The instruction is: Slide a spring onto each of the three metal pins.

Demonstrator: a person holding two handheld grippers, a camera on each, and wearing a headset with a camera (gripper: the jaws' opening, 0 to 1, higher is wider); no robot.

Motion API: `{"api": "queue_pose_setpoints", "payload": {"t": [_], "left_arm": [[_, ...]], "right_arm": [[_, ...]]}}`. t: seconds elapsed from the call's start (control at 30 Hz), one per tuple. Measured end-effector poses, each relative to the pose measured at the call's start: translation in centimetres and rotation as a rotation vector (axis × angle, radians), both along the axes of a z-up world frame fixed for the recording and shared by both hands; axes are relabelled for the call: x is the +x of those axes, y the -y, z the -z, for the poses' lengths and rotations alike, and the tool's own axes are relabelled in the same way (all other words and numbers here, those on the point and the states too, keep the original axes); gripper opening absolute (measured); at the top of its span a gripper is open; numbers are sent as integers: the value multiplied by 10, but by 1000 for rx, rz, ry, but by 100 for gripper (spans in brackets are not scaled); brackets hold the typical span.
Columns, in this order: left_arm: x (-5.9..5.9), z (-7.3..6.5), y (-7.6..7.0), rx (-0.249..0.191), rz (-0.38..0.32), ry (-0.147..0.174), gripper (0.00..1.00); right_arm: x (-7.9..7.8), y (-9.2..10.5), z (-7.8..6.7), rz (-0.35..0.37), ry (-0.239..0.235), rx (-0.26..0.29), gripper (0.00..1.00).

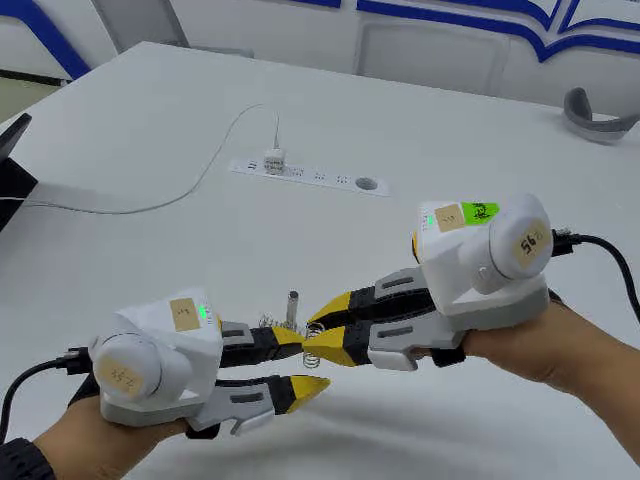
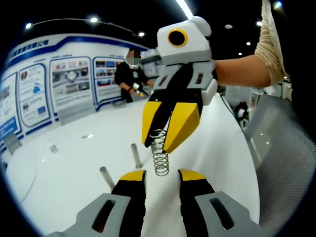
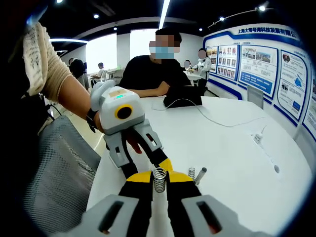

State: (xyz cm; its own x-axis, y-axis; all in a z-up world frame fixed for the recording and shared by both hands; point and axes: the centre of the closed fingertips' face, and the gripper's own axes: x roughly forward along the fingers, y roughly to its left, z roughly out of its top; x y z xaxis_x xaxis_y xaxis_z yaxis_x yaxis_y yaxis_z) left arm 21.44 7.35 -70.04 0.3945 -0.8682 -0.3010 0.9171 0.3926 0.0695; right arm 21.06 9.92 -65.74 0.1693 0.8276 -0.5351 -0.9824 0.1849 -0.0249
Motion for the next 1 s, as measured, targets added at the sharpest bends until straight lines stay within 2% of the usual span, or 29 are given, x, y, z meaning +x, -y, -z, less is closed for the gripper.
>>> {"api": "queue_pose_setpoints", "payload": {"t": [0.63,1.0], "left_arm": [[15,1,-28,-13,-106,-12,54],[22,0,-36,-21,-144,-10,61]], "right_arm": [[19,18,-13,92,27,33,11],[38,38,-25,181,57,54,11]]}}
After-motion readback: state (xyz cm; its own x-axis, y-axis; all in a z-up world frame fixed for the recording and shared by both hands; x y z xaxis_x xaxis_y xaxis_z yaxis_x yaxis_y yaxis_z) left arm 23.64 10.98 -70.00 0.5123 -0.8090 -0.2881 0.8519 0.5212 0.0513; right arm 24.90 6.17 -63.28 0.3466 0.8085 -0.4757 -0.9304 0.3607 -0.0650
